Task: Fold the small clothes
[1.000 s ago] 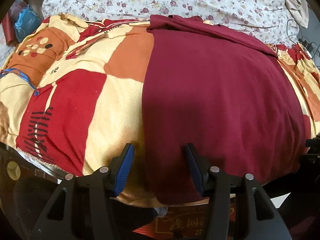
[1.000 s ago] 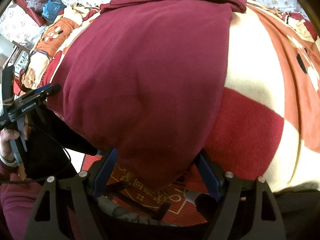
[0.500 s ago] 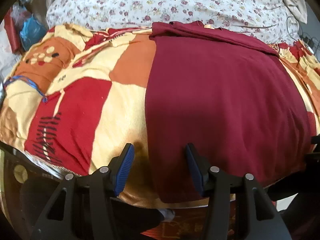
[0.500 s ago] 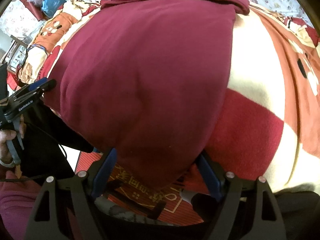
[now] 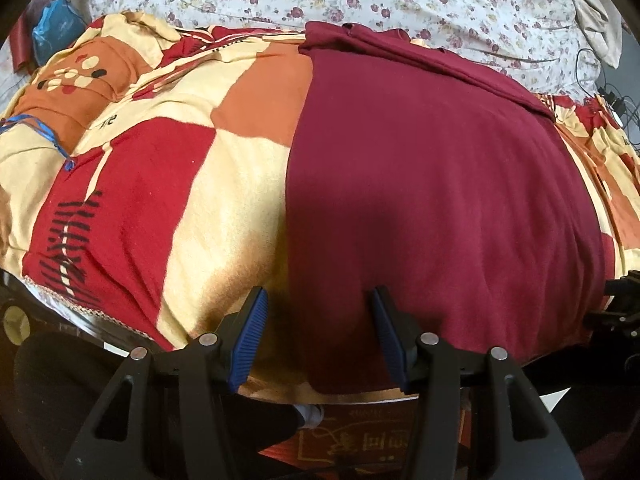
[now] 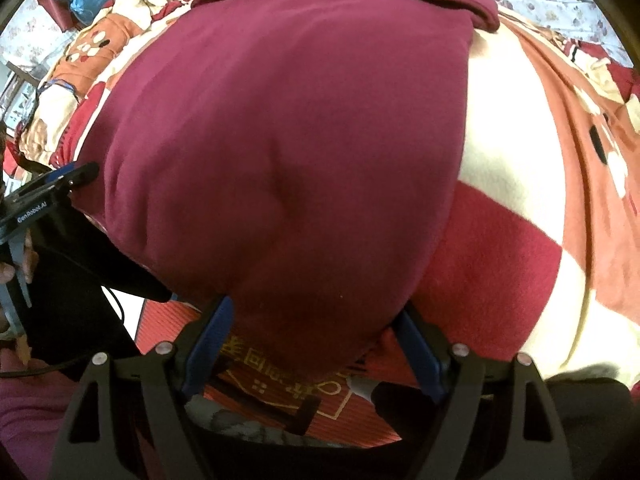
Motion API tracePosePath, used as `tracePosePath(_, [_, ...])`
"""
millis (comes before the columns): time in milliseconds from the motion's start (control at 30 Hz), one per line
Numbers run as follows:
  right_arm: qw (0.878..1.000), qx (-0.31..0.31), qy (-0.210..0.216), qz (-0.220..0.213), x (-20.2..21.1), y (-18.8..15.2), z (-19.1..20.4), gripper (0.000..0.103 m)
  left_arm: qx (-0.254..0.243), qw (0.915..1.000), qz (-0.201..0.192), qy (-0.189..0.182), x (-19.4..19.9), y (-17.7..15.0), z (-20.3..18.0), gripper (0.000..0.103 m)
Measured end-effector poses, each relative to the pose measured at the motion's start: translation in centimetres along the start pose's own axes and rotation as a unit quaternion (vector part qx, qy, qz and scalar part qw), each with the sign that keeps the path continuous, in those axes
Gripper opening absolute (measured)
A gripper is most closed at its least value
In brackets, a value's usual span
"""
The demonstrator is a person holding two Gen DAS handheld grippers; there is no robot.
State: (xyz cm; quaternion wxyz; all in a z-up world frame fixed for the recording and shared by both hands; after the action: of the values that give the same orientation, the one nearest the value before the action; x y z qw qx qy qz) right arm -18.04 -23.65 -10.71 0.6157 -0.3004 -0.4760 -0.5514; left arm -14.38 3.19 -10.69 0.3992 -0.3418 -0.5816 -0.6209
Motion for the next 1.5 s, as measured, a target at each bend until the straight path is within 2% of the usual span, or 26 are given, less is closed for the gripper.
tracePosePath(300, [1.000, 0.002, -0.015, 0.005, -0.2, 0.0, 0.1, 0.085, 0.001, 0.9999, 0.007, -0.008, -0.2, -0.1, 0.1, 0.044])
tracePosePath(433, [1.000, 0.007, -0.017, -0.002, -0.1, -0.1, 0.1, 0.084, -0.002, 0.9995, 0.020, -0.023, -0.6, -0.2, -0.1, 0.044])
tracePosePath(533, [0.997, 0.057, -0.058, -0.005, 0.0, -0.6, 0.4, 0.065, -0.011, 0.9990, 0.027, -0.033, -0.6, -0.5, -0.4, 0.044])
tracePosePath(567, [0.994, 0.075, -0.073, -0.010, 0.2, -0.7, 0.5, 0.049, -0.012, 0.9987, 0.030, -0.039, -0.6, -0.6, -0.6, 0.044])
tracePosePath(600, [0.994, 0.079, -0.072, -0.019, 0.6, -0.7, 0.5, 0.027, -0.012, 0.9979, 0.037, -0.052, -0.6, -0.7, -0.7, 0.044])
tracePosePath(633, [0.995, 0.075, -0.054, -0.031, 1.2, -0.5, 0.5, 0.015, -0.011, 0.9966, 0.044, -0.069, -0.6, -0.8, -1.0, 0.040])
tracePosePath(667, [0.997, 0.064, -0.017, -0.042, 1.9, -0.3, 0.5, 0.011, -0.010, 0.9956, 0.048, -0.079, -0.6, -0.9, -1.1, 0.036])
tracePosePath(700, [0.997, 0.057, 0.005, -0.047, 2.2, -0.1, 0.6, 0.011, -0.006, 0.9943, 0.054, -0.092, -0.7, -0.8, -1.1, 0.027])
tracePosePath(733, [0.997, 0.055, 0.017, -0.049, 2.4, 0.1, 0.5, 0.011, 0.000, 0.9933, 0.057, -0.100, -0.8, -0.7, -1.0, 0.024])
tracePosePath(800, [0.998, 0.045, 0.026, -0.046, 2.1, 0.2, 0.2, 0.013, 0.014, 0.9912, 0.065, -0.115, -0.9, -0.4, -0.6, 0.015])
tracePosePath(833, [0.998, 0.041, 0.030, -0.044, 1.8, 0.2, 0.0, 0.017, 0.021, 0.9895, 0.069, -0.125, -0.9, -0.3, -0.4, 0.011])
tracePosePath(867, [0.998, 0.034, 0.036, -0.039, 1.4, 0.1, -0.1, 0.028, 0.026, 0.9883, 0.071, -0.133, -0.8, -0.1, -0.3, 0.010])
tracePosePath(900, [0.998, 0.027, 0.052, -0.034, 0.9, -0.2, -0.2, 0.044, 0.029, 0.9872, 0.074, -0.138, -0.7, -0.1, -0.2, 0.010])
tracePosePath(967, [0.996, 0.029, 0.077, -0.042, 0.8, -0.7, 0.6, 0.058, 0.028, 0.9867, 0.079, -0.140, -0.8, 0.0, -0.2, 0.010])
tracePosePath(1033, [0.996, 0.054, 0.062, -0.043, 0.7, -0.7, 1.0, 0.054, 0.028, 0.9867, 0.082, -0.138, -1.1, 0.1, -0.3, 0.011])
tracePosePath(1100, [0.995, 0.066, 0.047, -0.055, 0.9, -0.3, 1.3, 0.013, 0.025, 0.9870, 0.083, -0.135, -1.1, 0.0, -0.5, 0.011])
tracePosePath(1167, [0.994, 0.046, 0.081, -0.062, 1.7, 0.3, 0.9, 0.011, 0.022, 0.9863, 0.080, -0.142, -0.6, 0.2, -0.6, 0.002])
tracePosePath(1200, [0.992, 0.043, 0.092, -0.068, 2.2, 0.6, 0.8, 0.010, 0.024, 0.9842, 0.074, -0.159, -0.1, 0.8, -1.0, 0.000])
tracePosePath(1267, [0.987, 0.050, 0.112, -0.101, 4.2, 1.6, 1.1, 0.010, 0.027, 0.9806, 0.054, -0.186, 1.6, 2.2, -1.2, 0.000])
tracePosePath(1367, [0.978, 0.055, 0.133, -0.151, 7.3, 3.7, 1.1, 0.010, 0.022, 0.9807, 0.001, -0.194, 4.1, 5.5, -1.3, 0.000])
tracePosePath(1500, [0.974, 0.074, 0.079, -0.199, 9.7, 6.5, 0.4, 0.010, 0.022, 0.9813, -0.042, -0.187, 5.1, 9.4, -1.3, 0.000])
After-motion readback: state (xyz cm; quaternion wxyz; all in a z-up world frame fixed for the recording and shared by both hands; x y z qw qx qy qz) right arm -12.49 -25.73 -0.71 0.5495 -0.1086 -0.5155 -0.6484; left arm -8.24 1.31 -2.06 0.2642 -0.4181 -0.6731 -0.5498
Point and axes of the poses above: each gripper's, at about its wrist camera, not at the fingertips, and x roughly against the way its jaws point, z to its left, y to its top, the point moved 7 cm from there along -x, roughly the way its jaws point, and after that the axes turned 9 degrees about y, right-handed, at the moved point
